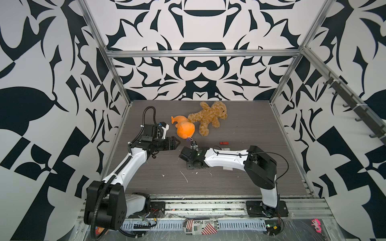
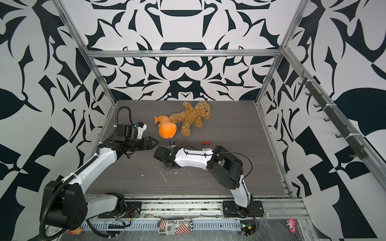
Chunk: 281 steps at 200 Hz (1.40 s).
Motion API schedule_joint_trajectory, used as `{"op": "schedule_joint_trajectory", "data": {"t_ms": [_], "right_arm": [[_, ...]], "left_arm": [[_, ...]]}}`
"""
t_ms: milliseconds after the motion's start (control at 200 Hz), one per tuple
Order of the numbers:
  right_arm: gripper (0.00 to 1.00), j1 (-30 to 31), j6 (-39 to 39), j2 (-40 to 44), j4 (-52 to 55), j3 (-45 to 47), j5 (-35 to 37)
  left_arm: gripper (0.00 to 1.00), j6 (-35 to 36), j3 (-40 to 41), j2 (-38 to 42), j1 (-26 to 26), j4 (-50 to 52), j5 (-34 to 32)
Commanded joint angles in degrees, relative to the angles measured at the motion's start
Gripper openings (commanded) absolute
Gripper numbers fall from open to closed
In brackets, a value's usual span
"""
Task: Close the usb drive cover
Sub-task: Pick up the cover from the center of the board.
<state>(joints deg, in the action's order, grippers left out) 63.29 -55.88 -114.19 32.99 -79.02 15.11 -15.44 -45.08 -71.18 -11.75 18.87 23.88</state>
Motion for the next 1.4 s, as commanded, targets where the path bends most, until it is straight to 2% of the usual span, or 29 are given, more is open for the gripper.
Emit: {"op": "schedule_joint_trajectory", "data": {"t_ms": [0,455,885,1155,1400], "right_arm": [[0.46,0.4,-5.0,0.4,2.6,-2.3,3.8],[0.40,1.0,-9.3,-4.3,1.8,-4.3,4.3],[0.25,1.1,-10.1,-5.6,5.6,-4.4,5.9],[0.20,1.1,-3.8,-5.2,5.6,-3.1,4.6],[0.17,0.7,11.7,-3.2,1.3,1.3,0.2]], "left_arm": [[0.82,1.3,0.6,0.7,0.3,1.8,1.8],[0.82,1.4,0.2,-1.3,0.2,0.8,3.7],[0.82,0.3,0.8,-3.1,0.2,-0.7,6.2],[0.82,0.1,1.0,-3.2,0.2,-0.9,7.1],[0.82,-0.4,0.5,-4.2,0.3,-0.4,9.1]]}}
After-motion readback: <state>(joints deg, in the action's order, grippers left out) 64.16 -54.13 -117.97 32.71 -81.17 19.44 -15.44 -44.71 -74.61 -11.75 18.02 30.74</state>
